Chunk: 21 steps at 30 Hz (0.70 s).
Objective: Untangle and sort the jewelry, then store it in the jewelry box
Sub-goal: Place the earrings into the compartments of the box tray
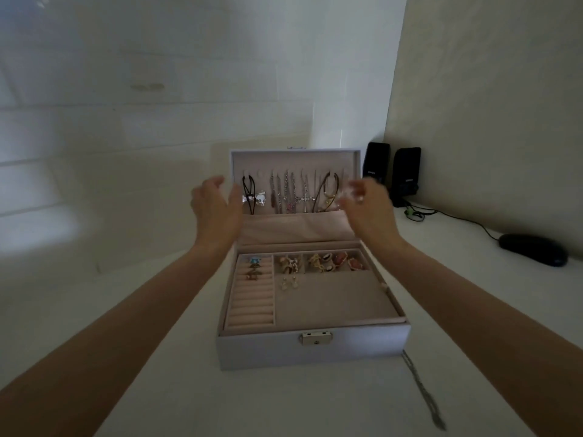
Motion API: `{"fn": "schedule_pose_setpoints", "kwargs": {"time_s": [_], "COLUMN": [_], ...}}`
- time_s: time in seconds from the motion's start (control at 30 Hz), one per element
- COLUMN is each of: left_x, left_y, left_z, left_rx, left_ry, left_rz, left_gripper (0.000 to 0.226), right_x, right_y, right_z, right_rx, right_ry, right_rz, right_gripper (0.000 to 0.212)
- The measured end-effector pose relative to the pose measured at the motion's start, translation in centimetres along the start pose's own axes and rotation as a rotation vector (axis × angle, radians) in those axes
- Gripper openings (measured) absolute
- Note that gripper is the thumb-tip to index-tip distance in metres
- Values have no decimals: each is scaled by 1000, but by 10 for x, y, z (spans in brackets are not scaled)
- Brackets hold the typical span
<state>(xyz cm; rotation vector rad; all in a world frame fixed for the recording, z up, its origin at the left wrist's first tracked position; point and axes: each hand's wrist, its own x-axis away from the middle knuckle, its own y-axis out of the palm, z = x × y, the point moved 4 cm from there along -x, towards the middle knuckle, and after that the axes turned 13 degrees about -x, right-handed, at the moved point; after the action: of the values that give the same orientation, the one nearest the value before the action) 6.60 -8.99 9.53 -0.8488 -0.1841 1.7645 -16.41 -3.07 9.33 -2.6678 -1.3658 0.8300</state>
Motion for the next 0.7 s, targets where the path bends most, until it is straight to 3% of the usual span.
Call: {"fn": "schedule_pose_setpoints", "kwargs": {"time_s": [0.1,0.17,0.23,0.4,0.53,0.63,0.7], "left_x": [-28,-35,-37,-41,-31,-14,-8], "left_y": [15,29,34,25,15,15,19], "left_z": [-5,-8,-8,-14,-7,-3,-9], "left_rx": [269,412,460,451,423,533,646], "left_ry": [-457,-662,-728,-649,-572,-476,-402], "left_rz": [-206,-428,-577,-729,-761,-818,-799], "left_gripper": [62,72,76,67,42,61,54], "right_x": [-34,-45,-44,-39,-31,-25,-18], "right_y": [-13,-7,0,-5,-21,-29,-30], "right_z": [9,18,20,10,13,20,21], "right_rx": [-79,-330,-546,-665,-609,-696,-781], "right_ry": [195,480,700,664,661,658,639], "right_rz": [157,74,-29,-74,-132,-252,-338], "right_gripper": [55,63,72,71,36,22,25]}}
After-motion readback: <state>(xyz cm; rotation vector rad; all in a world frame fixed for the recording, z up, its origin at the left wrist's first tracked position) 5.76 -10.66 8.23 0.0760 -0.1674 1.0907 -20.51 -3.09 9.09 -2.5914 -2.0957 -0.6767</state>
